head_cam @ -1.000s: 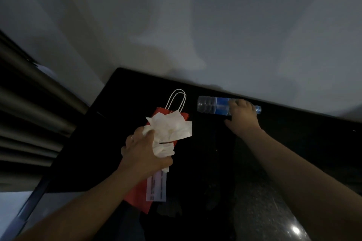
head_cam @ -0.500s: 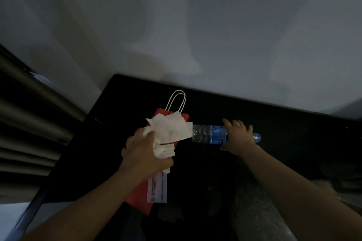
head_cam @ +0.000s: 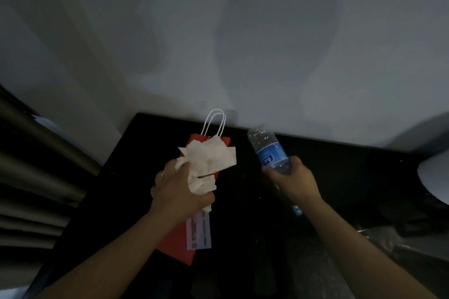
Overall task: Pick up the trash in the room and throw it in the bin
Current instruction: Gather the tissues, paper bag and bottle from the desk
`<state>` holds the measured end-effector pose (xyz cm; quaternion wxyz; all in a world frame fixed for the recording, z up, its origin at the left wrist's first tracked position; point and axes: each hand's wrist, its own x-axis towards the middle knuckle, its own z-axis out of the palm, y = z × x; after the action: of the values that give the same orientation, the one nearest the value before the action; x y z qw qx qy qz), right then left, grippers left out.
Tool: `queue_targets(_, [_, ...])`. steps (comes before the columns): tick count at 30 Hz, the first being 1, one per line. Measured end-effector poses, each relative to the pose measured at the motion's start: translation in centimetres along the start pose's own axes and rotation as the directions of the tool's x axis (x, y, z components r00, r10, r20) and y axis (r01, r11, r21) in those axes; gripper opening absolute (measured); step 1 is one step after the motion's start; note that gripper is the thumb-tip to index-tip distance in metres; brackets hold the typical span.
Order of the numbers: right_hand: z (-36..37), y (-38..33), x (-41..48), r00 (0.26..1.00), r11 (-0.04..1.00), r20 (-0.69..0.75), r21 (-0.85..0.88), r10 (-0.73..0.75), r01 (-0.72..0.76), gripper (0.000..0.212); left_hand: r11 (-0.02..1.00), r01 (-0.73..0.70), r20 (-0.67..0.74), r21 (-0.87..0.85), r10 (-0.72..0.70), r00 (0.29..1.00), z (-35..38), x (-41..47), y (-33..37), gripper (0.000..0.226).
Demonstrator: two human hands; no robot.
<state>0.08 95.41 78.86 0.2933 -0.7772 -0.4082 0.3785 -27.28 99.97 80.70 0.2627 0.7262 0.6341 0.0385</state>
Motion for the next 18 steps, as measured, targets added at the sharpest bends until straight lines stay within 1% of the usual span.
queue_targets(1, [-0.5,-0.9,-1.0,1.000,0.994,-0.013,0.105,0.004,-0.003,0.051,1.000,-0.026,-0.016,-0.015,0.026,1.000,-0.7,0.2,0.4,0.099])
queue_targets(3, [-1.6,-3.0,-3.2,0.995,0.969,-0.100,0.246,-0.006,0.031,0.045,0.995,-0.090,-0.052,-0.043,0.088,0.995,-2.2,0.5,1.3,0.096])
queue_targets(4, [-2.4,-4.3,-4.2,0.985,0.958,-0.168,0.279,-0.024,0.071,0.042,0.989,-0.138,-0.074,-0.057,0.133,0.988,-3.4,0.8,2.1,0.094])
queue_targets(6, [-3.6,-6.7,-5.8,0.968,0.946,-0.247,0.300,-0.050,0.125,0.036,0.979,-0.194,-0.107,-0.058,0.187,0.977,-5.7,1.2,3.7,0.092])
queue_targets(8, [-5.3,-9.6,-8.1,0.928,0.931,-0.362,0.301,-0.088,0.206,0.033,0.949,-0.310,-0.144,-0.063,0.299,0.943,-8.9,1.4,5.5,0.092])
queue_targets(12, [-8.2,-15.6,-14.2,0.810,0.897,-0.569,0.271,-0.143,0.349,0.039,0.841,-0.537,-0.236,-0.071,0.509,0.828,-16.2,0.4,9.9,0.095])
queue_targets(14, [-9.4,-17.5,-17.5,0.743,0.882,-0.654,0.258,-0.141,0.395,0.039,0.761,-0.644,-0.269,-0.076,0.607,0.748,-19.0,-0.9,12.1,0.098])
queue_targets(15, [-9.9,-18.2,-19.3,0.705,0.875,-0.696,0.251,-0.134,0.414,0.043,0.718,-0.691,-0.278,-0.082,0.650,0.707,-20.0,-1.7,13.2,0.099])
queue_targets(17, [-11.0,-18.9,-22.9,0.620,0.864,-0.779,0.244,-0.096,0.440,0.051,0.622,-0.776,-0.281,-0.105,0.730,0.623,-21.3,-3.5,15.4,0.100])
queue_targets(18, [-11.5,-18.9,-24.8,0.573,0.860,-0.817,0.242,-0.069,0.449,0.049,0.568,-0.814,-0.273,-0.122,0.769,0.577,-21.6,-4.6,16.5,0.099])
